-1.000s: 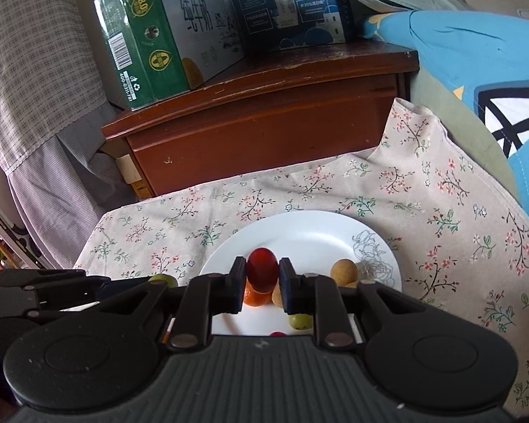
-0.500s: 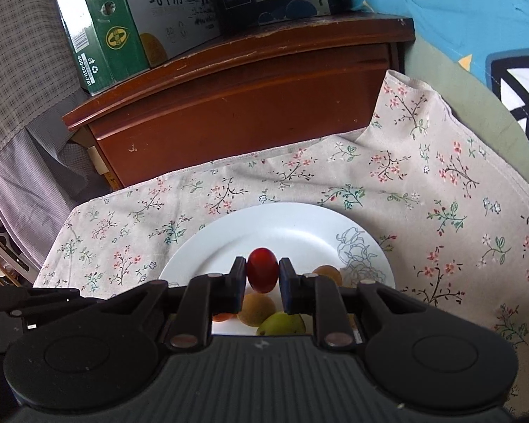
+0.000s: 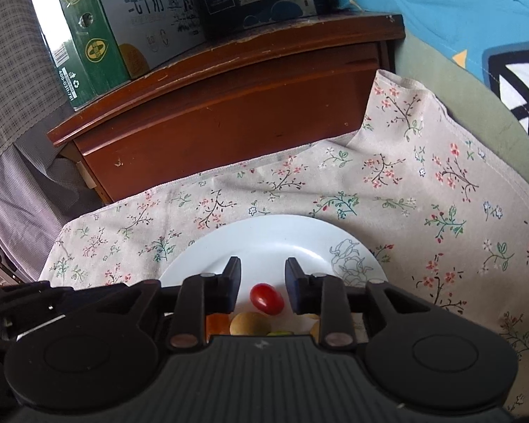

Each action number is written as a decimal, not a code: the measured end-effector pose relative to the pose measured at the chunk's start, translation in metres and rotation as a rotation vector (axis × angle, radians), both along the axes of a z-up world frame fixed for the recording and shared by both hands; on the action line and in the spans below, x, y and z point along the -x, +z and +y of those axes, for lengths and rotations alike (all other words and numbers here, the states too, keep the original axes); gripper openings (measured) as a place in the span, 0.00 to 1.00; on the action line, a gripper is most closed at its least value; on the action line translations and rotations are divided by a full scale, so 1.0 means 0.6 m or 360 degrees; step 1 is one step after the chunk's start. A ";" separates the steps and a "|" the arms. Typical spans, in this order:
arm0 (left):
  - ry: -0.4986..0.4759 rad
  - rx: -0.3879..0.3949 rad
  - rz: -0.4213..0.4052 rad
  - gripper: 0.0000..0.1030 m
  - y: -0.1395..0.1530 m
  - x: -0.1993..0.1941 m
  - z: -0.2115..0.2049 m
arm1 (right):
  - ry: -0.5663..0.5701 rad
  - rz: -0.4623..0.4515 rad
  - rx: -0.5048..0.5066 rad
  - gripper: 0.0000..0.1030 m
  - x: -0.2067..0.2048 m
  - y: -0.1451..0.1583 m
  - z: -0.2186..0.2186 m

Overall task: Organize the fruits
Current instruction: 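Open right gripper over the plate while left gripper releases the green fruit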

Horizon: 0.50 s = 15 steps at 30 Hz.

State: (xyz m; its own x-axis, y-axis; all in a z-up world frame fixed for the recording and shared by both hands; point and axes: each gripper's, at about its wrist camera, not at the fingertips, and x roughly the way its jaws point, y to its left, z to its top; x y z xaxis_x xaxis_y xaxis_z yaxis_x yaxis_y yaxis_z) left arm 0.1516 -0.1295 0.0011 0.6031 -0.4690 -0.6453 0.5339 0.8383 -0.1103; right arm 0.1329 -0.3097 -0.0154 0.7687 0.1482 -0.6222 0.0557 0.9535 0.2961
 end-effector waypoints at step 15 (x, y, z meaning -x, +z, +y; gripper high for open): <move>0.0238 -0.0003 0.0013 0.81 0.042 0.017 0.095 | -0.0004 -0.0038 -0.0027 0.47 0.058 0.027 0.016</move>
